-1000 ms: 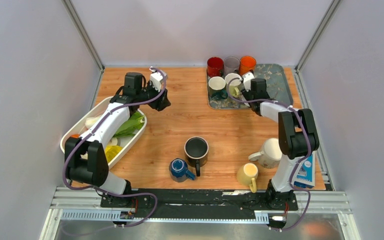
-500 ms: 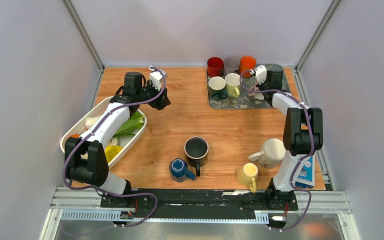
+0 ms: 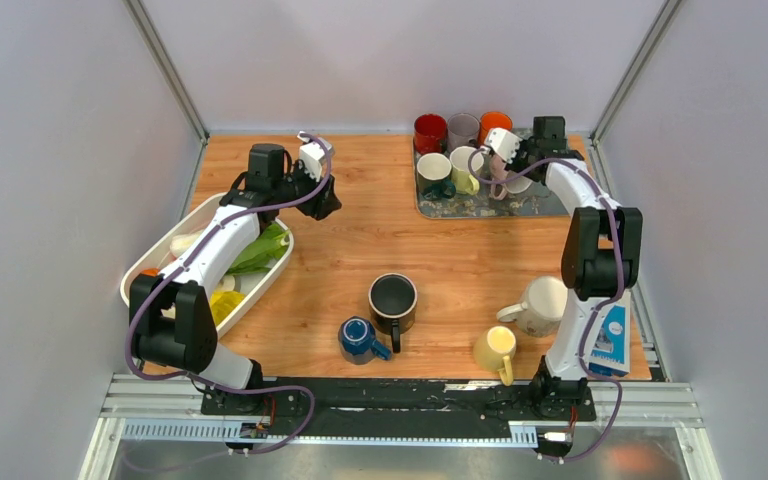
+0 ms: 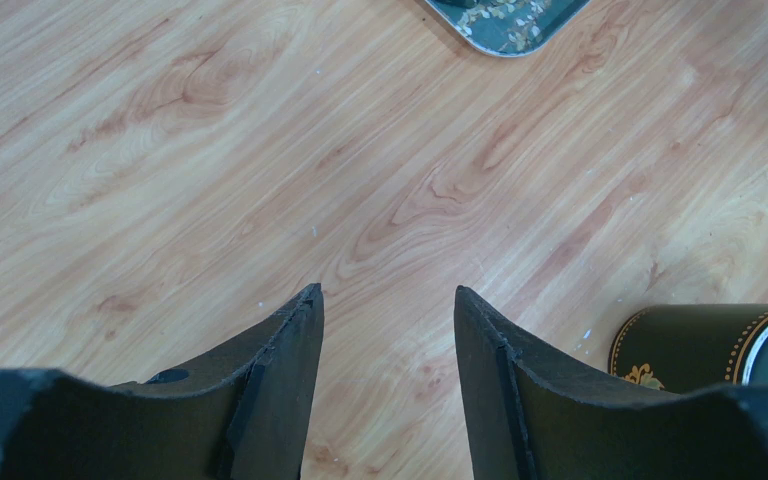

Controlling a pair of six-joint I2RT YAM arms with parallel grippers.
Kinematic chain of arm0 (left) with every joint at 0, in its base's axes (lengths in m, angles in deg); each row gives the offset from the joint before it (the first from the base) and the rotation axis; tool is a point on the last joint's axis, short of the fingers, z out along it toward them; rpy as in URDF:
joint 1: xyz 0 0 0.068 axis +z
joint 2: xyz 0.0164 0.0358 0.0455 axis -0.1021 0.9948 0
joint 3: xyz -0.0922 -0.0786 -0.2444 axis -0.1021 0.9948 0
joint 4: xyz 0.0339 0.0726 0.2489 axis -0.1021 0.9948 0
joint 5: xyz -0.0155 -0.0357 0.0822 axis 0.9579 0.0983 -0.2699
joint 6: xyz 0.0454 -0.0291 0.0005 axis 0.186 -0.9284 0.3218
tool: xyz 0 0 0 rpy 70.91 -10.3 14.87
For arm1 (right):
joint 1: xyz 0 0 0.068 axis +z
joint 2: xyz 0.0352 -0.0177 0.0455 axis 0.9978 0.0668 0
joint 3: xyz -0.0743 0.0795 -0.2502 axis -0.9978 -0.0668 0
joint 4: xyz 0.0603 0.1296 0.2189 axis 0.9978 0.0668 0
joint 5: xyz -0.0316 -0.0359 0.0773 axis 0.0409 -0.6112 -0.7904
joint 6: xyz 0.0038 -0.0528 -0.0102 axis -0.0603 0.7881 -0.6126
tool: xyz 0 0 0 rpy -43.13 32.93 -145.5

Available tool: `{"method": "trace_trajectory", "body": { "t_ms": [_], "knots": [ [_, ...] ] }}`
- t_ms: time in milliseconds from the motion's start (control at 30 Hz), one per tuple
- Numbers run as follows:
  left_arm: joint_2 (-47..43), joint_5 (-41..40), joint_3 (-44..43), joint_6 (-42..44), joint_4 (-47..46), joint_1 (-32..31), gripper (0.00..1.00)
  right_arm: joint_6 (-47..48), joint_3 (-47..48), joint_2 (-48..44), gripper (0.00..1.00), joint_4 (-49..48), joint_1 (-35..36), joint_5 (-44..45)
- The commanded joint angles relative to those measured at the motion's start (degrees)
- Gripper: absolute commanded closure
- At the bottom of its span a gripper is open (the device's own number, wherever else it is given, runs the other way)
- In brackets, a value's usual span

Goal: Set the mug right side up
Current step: Place the cup on the tray.

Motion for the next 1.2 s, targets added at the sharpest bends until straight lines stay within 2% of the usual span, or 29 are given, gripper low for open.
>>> {"method": "trace_trajectory", "body": {
  "t_ms": [0, 333, 533, 733, 867, 1167],
  "knots": [
    [-0.9, 0.3, -1.4, -0.4, -1.1, -0.2, 0.42, 8.1, 6.7, 0.5, 1.00, 6.6, -0.9, -2.5],
    [-0.9, 0.9, -1.2, -0.7, -1.6, -0.5, 0.42, 4.3, 12.1, 2.1, 1.00, 10.4, -1.2, -6.9],
    [-0.8, 1.1, -1.8, -0.3, -1.0, -0.6, 0.42, 13.7, 12.8, 0.3, 1.00, 14.6, -1.2, -10.9],
    [-1.1, 1.5, -1.8, -0.4, -1.0, -0.9, 0.42, 19.7, 22.5, 3.9, 1.00, 26.6, -1.3, -13.4],
    [-1.6, 1.3, -1.2, -0.1, -0.9, -1.0, 0.42, 19.4, 25.2, 4.6, 1.00, 30.4, -1.2, -13.7],
    [-1.1, 1.7, -1.3, -0.3, -1.1, -1.3, 0.42, 14.6, 29.3, 8.4, 1.00, 30.1, -0.4, -14.6]
  ]
}}
